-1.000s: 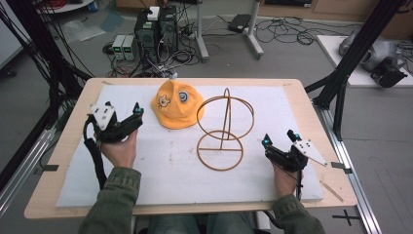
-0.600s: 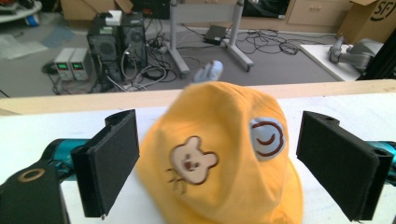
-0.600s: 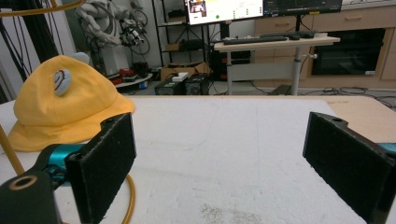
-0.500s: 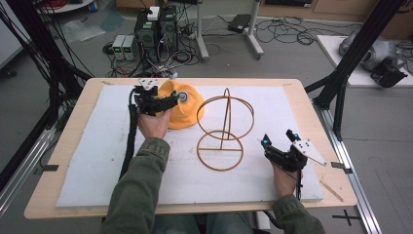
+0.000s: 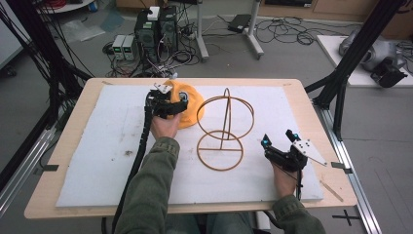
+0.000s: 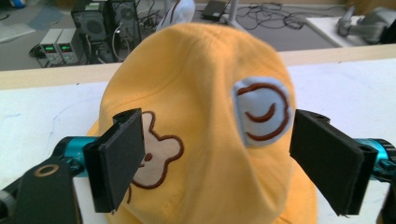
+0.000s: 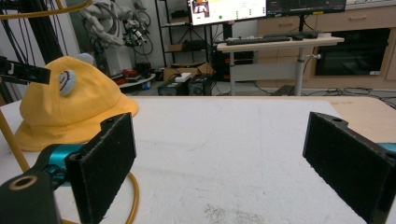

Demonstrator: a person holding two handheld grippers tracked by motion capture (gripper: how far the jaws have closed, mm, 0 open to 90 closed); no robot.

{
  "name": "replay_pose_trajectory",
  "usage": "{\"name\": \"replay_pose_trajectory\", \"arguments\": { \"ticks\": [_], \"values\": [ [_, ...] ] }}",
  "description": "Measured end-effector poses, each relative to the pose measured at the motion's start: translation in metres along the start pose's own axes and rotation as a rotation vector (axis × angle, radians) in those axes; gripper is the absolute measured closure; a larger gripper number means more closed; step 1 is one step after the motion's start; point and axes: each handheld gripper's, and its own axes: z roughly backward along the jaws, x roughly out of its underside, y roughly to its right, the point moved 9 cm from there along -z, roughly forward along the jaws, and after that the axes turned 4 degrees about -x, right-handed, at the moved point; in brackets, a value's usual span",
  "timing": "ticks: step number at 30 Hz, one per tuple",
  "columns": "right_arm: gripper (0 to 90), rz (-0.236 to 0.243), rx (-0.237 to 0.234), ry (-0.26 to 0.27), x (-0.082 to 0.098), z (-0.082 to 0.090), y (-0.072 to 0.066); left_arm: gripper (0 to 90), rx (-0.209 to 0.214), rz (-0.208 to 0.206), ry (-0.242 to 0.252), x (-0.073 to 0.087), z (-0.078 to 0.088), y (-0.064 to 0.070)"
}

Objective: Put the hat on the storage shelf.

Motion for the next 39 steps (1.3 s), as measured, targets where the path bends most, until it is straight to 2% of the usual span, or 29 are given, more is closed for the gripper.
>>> {"name": "replay_pose_trajectory", "arguments": {
  "ticks": [2,3,4,6,10,15,17,18,19,23,31,35,39],
  "values": [
    [9.2,0.001,-0.002,0.000,0.000,0.000,0.000,22.7,-0.010,0.004,-0.009,0.002,-0.003,-0.001],
    [9.2,-0.001,-0.003,0.000,0.000,0.000,0.000,24.0,-0.036,0.007,-0.028,0.007,-0.008,-0.002],
    [9.2,-0.003,-0.004,0.000,0.000,0.000,0.000,26.3,-0.036,0.007,-0.028,0.007,-0.008,-0.002],
    [9.2,-0.005,-0.004,-0.001,0.000,0.000,0.000,29.3,-0.059,-0.007,-0.040,0.011,-0.012,-0.003],
    [9.2,-0.006,-0.004,-0.001,0.000,-0.001,0.000,46.8,-0.089,-0.033,-0.017,0.010,-0.013,0.000],
    [9.2,0.001,-0.009,-0.002,0.000,-0.001,-0.001,63.2,-0.074,-0.035,-0.005,0.010,-0.013,0.003],
    [9.2,0.004,-0.008,0.001,0.000,-0.001,0.000,73.8,-0.066,-0.033,-0.003,0.010,-0.013,0.003],
    [9.2,0.002,-0.007,0.000,0.000,-0.001,0.000,81.1,-0.054,-0.019,0.006,0.010,-0.013,0.002],
    [9.2,0.000,-0.006,0.001,0.000,-0.001,0.000,83.5,-0.054,-0.019,0.006,0.010,-0.013,0.002],
    [9.2,-0.008,-0.006,-0.001,0.001,-0.001,0.001,87.8,-0.034,0.016,0.006,0.009,-0.013,0.001],
    [9.2,-0.010,-0.009,-0.006,0.002,-0.001,0.000,88.6,-0.065,-0.030,0.027,0.006,-0.009,-0.001],
    [9.2,-0.007,-0.010,-0.007,0.002,-0.001,0.000,88.7,-0.078,-0.046,0.093,-0.004,0.002,-0.004],
    [9.2,-0.007,-0.009,-0.007,0.002,-0.002,0.000,88.7,-0.067,-0.003,0.197,-0.027,0.025,-0.012]
  ]
}}
